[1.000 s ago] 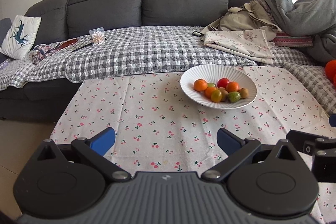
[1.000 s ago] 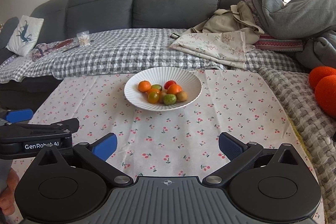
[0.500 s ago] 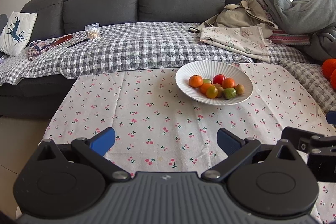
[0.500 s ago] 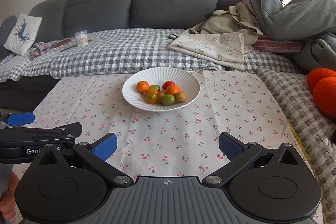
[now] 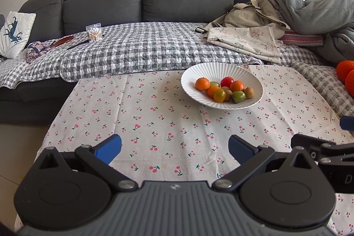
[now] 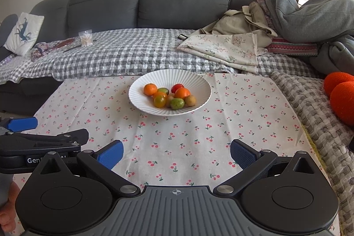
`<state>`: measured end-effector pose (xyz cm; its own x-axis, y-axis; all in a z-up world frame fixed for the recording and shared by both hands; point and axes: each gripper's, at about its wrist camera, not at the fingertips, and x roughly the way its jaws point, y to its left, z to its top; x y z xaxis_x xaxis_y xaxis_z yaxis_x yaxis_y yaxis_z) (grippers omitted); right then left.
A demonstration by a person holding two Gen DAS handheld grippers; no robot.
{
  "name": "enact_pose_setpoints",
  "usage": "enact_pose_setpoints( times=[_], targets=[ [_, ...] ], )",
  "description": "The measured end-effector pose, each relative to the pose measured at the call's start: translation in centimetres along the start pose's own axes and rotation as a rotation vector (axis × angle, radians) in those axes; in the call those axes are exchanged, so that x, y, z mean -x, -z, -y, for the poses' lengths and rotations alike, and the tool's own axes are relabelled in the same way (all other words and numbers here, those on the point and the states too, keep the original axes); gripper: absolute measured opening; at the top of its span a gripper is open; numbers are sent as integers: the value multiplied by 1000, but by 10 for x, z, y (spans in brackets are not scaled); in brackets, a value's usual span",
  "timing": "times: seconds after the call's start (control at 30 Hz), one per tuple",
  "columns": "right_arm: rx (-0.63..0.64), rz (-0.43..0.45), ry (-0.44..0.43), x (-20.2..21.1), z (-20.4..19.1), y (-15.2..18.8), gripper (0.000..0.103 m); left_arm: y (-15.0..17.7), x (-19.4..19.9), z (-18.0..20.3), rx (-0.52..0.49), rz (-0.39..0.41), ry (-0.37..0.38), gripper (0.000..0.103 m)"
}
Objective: Organize fruits
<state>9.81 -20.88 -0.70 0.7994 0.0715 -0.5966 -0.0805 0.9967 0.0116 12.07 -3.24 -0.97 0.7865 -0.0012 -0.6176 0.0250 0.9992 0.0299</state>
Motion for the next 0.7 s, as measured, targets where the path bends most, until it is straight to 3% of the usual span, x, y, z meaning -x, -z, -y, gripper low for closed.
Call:
enact_pose_setpoints(
  times=[0.7],
  targets=[
    [5, 0, 2, 0, -1, 0, 103, 0, 1, 2, -11, 5, 9, 102]
  ],
)
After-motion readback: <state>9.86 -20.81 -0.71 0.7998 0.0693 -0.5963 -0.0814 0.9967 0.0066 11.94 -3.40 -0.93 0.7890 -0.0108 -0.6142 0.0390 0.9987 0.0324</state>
